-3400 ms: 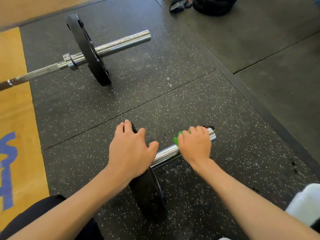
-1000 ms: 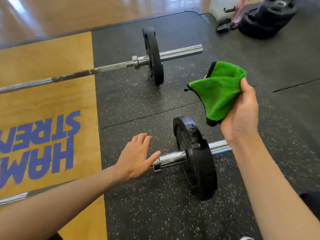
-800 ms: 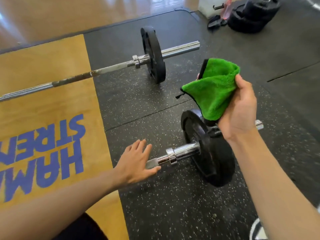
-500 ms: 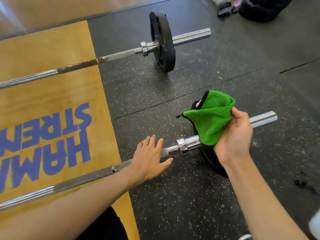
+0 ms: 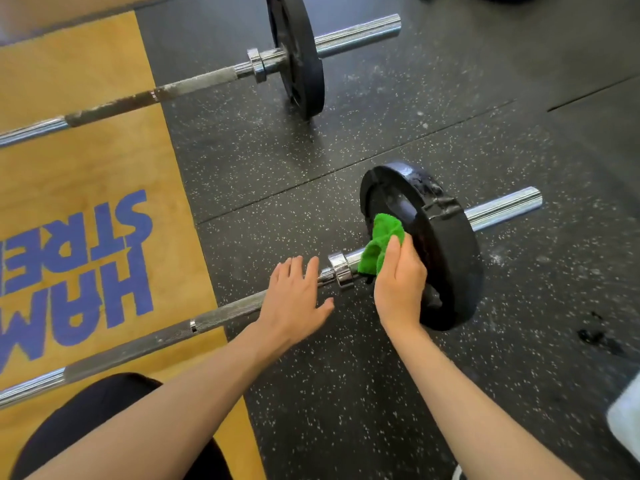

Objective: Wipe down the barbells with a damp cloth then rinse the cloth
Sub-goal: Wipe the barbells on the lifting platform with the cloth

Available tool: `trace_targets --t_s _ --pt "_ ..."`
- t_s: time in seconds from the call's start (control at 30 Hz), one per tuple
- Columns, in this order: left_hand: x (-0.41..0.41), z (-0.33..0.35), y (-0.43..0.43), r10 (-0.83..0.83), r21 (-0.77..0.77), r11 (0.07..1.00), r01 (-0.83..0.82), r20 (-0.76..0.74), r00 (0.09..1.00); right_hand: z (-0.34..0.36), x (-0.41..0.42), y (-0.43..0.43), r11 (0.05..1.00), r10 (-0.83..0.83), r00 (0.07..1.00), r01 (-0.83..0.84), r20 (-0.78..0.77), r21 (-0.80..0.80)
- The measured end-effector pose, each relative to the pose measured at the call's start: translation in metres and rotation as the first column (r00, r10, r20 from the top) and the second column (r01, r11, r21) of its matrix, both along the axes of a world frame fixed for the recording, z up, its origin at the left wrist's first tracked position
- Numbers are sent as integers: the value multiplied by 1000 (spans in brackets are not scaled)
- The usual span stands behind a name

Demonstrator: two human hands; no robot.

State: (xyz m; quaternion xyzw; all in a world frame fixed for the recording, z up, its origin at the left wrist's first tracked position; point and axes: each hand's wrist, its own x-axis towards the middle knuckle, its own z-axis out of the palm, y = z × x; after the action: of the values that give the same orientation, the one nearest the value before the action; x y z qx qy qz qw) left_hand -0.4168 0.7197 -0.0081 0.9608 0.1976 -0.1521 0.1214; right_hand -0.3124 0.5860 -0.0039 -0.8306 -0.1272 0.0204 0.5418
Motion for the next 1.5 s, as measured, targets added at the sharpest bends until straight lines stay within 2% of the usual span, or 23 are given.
trace_targets --t_s 0.1,0.2,0.4,0.47,0.57,0.6,0.73,0.83,0.87,1.0,1.07,1.17,1.23,1.37,1.5 --pt "-1 -4 1 13 12 1000 -13 -6 1000 -22 1 7 979 124 984 -99 131 -179" --pt "-1 -7 1 -14 25 1000 15 -32 999 -39 3 13 895 275 943 -180 189 -407" --pt "1 -7 2 -52 -10 999 52 28 998 -41 17 25 783 339 904 -119 259 -611" --pt "3 -8 3 -51 -31 998 53 57 997 -31 26 30 728 395 889 -148 233 -669" --pt "7 -9 4 -44 -65 997 50 84 995 -15 41 40 579 550 832 -322 67 -749" --pt "9 -9 4 -44 -74 996 50 80 996 -13 42 41 565 579 815 -375 30 -735" --pt "11 -13 8 -61 -74 995 62 11 998 -30 12 18 726 578 793 -391 194 -566" --pt "11 -15 9 -89 -35 995 88 -28 996 -45 12 -8 708 622 731 -370 283 -602" --pt "10 -15 9 -114 -13 993 114 -38 993 -46 16 -10 705 615 737 -355 281 -614" --pt "8 -16 11 -142 -13 990 141 -33 989 -37 27 10 727 456 864 -224 212 -649" --pt "9 -16 13 -137 -21 990 137 -14 990 -25 31 25 676 431 884 -183 182 -714" --pt "11 -19 14 -136 -9 991 136 -3 991 -11 38 41 548 497 868 -308 6 -777" --pt "11 -20 14 -127 -9 992 127 -13 992 -6 35 46 524 571 820 -393 -31 -756" --pt "13 -19 14 -132 -20 991 132 -28 991 -28 14 22 723 555 824 -412 112 -554" --pt "13 -21 14 -140 -14 990 139 -35 990 -45 8 -11 692 593 767 -331 243 -642"
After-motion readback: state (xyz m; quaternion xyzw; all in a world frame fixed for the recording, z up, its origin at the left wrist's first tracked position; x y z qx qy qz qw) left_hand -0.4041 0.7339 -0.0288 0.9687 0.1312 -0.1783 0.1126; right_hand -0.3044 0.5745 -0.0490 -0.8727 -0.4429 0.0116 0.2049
